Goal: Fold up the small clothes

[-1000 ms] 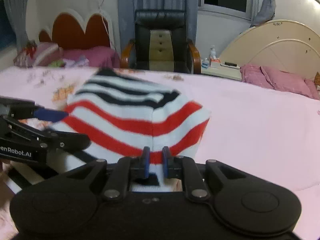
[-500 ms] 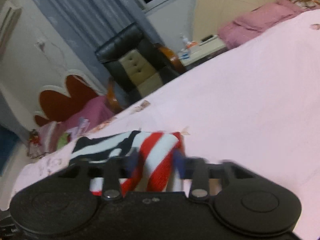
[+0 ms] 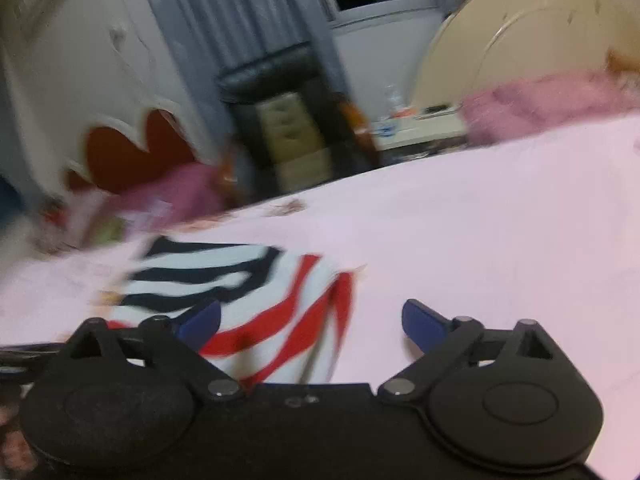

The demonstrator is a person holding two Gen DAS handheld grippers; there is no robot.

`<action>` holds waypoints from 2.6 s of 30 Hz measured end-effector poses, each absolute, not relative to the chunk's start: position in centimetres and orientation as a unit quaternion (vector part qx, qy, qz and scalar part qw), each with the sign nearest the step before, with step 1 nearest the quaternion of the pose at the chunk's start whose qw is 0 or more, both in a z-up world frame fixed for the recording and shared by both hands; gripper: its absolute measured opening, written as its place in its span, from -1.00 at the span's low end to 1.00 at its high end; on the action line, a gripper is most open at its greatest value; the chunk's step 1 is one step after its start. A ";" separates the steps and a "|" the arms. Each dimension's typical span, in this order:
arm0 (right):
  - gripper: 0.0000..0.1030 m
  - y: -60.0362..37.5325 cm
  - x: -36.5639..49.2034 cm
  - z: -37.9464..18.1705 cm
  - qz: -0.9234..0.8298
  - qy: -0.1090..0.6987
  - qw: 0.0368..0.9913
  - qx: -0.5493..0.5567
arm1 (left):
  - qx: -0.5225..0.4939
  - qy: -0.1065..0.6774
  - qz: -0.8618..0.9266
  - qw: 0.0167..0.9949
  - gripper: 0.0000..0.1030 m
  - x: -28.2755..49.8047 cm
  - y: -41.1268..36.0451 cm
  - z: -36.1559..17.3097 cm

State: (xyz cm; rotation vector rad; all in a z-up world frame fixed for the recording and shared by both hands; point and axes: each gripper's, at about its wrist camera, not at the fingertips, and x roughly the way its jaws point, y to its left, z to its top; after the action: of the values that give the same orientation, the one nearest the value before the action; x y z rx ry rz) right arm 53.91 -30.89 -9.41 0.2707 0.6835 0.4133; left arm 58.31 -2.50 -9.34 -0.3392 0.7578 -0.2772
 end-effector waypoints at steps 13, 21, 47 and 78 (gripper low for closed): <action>0.70 -37.0 52.4 -13.9 0.272 0.449 0.774 0.354 | -0.324 0.437 -0.227 0.808 0.71 58.5 0.2 -13.2; 0.73 -34.1 53.9 -13.7 0.303 0.469 0.774 0.299 | -0.299 0.443 -0.242 0.810 0.71 60.6 -1.7 -13.2; -0.25 -25.7 50.2 -8.1 0.315 0.402 0.855 0.095 | -0.117 0.397 -0.214 0.885 0.14 58.7 -5.8 -6.9; -0.25 0.6 38.7 -6.3 0.362 0.386 0.846 0.062 | -0.154 0.388 -0.164 0.894 0.14 40.7 23.5 -6.1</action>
State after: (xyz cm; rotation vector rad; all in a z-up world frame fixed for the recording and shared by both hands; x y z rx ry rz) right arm 38.66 0.60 -6.26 0.1306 0.8136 0.7644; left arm 40.72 23.51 -6.13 -0.3192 0.8051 -0.3401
